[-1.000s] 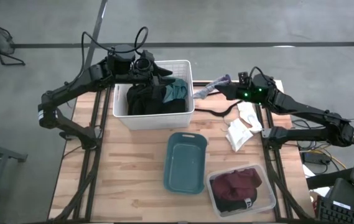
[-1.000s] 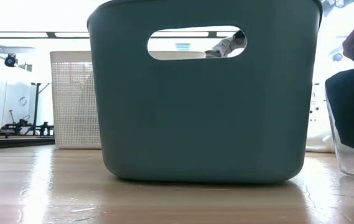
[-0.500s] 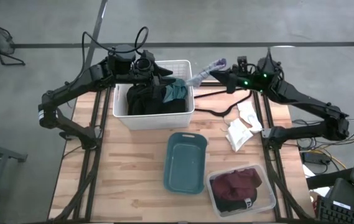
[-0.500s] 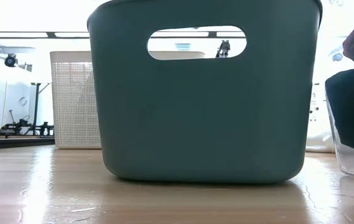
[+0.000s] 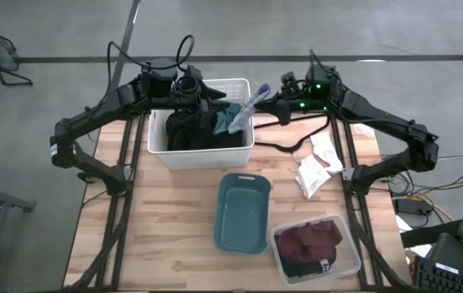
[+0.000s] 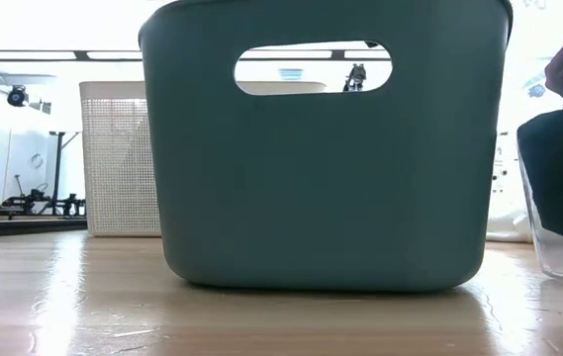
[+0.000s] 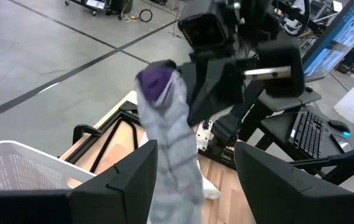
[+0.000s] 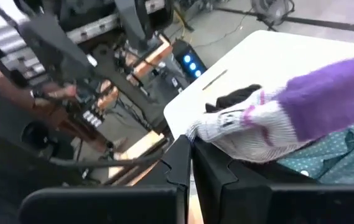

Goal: Pick & Place Cloths
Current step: Put the gray sock into the blue bin

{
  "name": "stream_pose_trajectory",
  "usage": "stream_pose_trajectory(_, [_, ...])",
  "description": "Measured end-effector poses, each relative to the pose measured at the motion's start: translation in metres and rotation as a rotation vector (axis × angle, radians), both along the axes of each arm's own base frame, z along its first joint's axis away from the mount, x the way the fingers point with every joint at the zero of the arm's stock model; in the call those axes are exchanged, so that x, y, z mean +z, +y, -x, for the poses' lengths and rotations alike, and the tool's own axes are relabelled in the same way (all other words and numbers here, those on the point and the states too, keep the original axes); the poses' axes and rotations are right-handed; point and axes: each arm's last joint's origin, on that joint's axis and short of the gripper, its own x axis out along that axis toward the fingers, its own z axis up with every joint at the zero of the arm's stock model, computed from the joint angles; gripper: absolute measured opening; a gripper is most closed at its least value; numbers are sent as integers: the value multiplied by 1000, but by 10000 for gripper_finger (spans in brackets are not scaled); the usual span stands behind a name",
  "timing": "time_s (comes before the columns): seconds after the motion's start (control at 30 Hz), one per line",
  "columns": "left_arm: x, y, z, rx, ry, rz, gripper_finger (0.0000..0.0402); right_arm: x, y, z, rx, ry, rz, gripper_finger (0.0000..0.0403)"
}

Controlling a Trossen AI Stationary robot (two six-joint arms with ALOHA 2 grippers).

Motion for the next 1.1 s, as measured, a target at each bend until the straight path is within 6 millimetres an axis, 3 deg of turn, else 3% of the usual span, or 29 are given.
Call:
stream_pose_trajectory(0.53, [0, 0, 0, 0, 0, 0, 218, -10, 31, -17, 235, 96, 220, 8])
stream_pose_trajectory(0.83, [0, 0, 0, 0, 2, 5, 218, -31, 58, -13, 371, 305, 150, 8])
stream_pose_trajectory(1.1, [0, 0, 0, 1, 3, 7, 218, -38, 73, -13, 427, 366, 139, 8])
